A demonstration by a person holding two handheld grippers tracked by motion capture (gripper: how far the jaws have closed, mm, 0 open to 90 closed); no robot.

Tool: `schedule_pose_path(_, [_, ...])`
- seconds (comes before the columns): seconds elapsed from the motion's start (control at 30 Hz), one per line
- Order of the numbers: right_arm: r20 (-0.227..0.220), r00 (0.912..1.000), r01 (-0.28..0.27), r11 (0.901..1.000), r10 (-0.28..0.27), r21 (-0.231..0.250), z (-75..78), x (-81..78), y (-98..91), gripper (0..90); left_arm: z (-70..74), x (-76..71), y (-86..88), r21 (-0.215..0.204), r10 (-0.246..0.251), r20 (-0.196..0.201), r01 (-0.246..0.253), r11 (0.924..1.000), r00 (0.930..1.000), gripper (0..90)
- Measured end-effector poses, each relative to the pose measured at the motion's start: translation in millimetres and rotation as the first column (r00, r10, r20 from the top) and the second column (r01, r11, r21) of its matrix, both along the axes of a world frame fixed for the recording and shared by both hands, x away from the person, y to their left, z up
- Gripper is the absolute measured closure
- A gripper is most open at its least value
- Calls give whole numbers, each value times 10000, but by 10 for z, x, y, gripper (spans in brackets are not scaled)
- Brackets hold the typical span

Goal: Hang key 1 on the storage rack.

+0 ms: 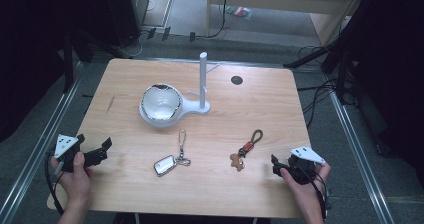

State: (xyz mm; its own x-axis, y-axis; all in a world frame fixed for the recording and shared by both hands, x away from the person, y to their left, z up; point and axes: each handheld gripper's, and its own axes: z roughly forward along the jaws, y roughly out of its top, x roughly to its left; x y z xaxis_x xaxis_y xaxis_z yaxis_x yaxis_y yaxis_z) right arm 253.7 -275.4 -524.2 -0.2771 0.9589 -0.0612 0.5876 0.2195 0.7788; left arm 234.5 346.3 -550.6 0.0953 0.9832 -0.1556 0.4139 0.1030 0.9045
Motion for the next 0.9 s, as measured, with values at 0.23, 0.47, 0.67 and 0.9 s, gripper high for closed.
schedule_pose_path(0.23, [-898,9941,-632,9976,604,-287,29,60,162,230,0,0,5,-42,-1,-22,1,10000,10000,1])
schedule_pose_path(0.47, [-1804,9763,-1354,9878,1197,-774,90,188,390,242,0,0,13,-111,-48,-30,47,9999,10000,1])
schedule_pose_path(0.67, [-2578,9583,-1505,9845,1229,-901,112,269,489,245,-1,4,18,-201,-36,-63,35,9998,10000,1])
schedule_pose_path(0.9, [-3395,9332,-1592,9825,1179,-964,131,354,539,257,-1,4,18,-207,-30,-63,28,9998,10000,1])
